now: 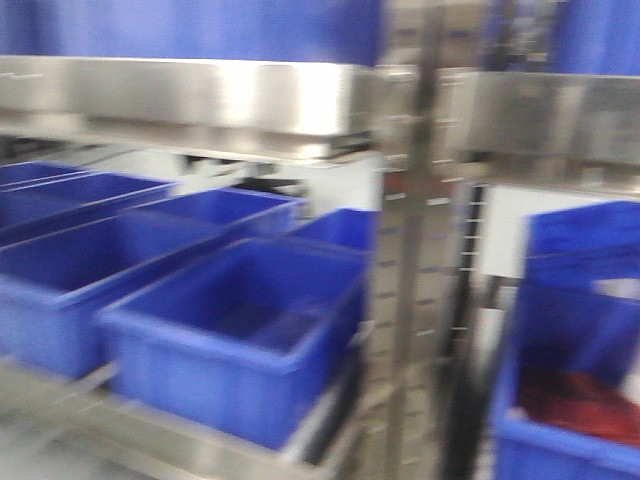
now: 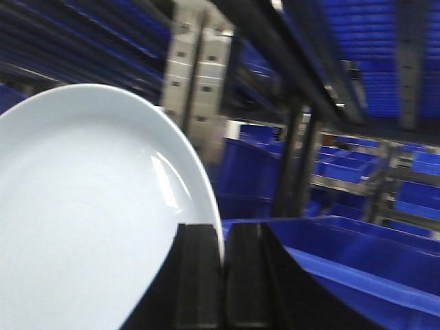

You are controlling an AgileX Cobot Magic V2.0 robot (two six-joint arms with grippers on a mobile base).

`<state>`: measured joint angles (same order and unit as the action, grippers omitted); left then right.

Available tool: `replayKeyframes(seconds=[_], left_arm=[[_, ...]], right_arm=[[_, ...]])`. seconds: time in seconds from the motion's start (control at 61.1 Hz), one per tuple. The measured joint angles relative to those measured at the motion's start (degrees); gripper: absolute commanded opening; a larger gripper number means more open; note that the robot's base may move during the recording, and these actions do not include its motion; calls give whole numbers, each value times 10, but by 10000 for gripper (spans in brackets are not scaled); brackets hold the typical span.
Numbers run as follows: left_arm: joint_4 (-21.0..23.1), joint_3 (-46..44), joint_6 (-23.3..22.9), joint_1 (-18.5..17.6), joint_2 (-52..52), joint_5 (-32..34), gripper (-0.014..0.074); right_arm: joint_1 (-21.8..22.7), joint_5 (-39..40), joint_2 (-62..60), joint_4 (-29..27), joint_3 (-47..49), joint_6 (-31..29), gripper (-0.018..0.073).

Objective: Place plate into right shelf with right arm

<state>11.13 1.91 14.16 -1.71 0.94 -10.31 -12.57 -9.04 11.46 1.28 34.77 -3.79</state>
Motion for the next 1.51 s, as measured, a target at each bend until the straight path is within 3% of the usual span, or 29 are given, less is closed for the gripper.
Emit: replayKeyframes(seconds=[1.505], left_arm=[[0, 0, 0, 0, 0, 0, -47]], right_arm=[[0, 0, 0, 0, 0, 0, 28]])
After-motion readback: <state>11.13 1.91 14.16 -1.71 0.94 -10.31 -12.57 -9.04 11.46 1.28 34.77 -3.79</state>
